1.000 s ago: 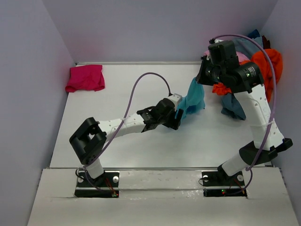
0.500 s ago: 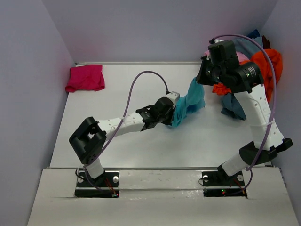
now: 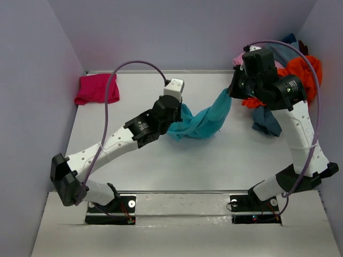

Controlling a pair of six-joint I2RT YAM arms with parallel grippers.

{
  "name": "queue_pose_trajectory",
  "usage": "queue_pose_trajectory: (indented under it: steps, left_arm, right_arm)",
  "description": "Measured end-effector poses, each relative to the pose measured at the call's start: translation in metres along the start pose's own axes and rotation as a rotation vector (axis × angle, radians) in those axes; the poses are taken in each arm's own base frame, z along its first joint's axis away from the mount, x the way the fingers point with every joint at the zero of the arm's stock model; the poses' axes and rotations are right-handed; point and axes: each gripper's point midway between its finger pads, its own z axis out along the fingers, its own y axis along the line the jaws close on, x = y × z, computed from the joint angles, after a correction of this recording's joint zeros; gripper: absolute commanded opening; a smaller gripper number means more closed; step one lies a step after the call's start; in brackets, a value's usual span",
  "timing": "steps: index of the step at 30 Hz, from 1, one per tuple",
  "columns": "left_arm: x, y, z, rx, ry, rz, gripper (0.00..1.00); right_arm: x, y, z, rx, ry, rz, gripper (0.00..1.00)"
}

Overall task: Fold and stack the t-shirts
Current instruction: Flatten the tshirt out

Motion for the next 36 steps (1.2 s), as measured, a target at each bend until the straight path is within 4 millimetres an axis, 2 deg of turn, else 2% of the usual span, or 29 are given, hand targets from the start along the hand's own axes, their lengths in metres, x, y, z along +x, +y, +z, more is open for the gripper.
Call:
queue_pose_trajectory:
  steps: [3, 7, 12, 21, 27, 33, 34, 35, 36]
  left_arm:
    - [-0.037, 0.017, -0.025, -0.05, -0.095, -0.023, 0.06]
    - [-0.06, 0.041, -0.056, -0.111, -0.165, -0.043, 0.06]
    - [-0.068, 0.06, -0.082, -0.169, -0.199, -0.067, 0.06]
    - [-0.071, 0.085, -0.145, -0.24, -0.275, -0.16, 0.06]
    - [-0.064, 0.092, -0.155, -0.281, -0.27, -0.162, 0.06]
    - [-0.054, 0.095, -0.156, -0.299, -0.245, -0.152, 0.06]
    - [-0.053, 0.096, -0.156, -0.303, -0.244, -0.152, 0.09]
    - [-0.051, 0.096, -0.155, -0.306, -0.241, -0.149, 0.21]
    - [-0.049, 0.096, -0.154, -0.31, -0.236, -0.144, 0.29]
  right_arm:
    - [0.003, -0.004, -0.01, -0.005, -0.01, 0.003, 0.07]
    - [0.001, -0.008, -0.026, -0.021, -0.042, 0.011, 0.07]
    - [-0.002, -0.015, -0.045, -0.036, -0.085, 0.018, 0.07]
    - [-0.003, -0.031, -0.077, -0.038, -0.168, 0.042, 0.07]
    - [0.004, -0.036, -0.083, -0.049, -0.181, 0.045, 0.07]
    - [-0.003, -0.033, -0.089, -0.072, -0.219, 0.038, 0.07]
    - [-0.004, -0.033, -0.089, -0.074, -0.224, 0.037, 0.07]
    - [-0.006, -0.033, -0.089, -0.076, -0.229, 0.038, 0.07]
    - [-0.007, -0.032, -0.089, -0.076, -0.233, 0.038, 0.07]
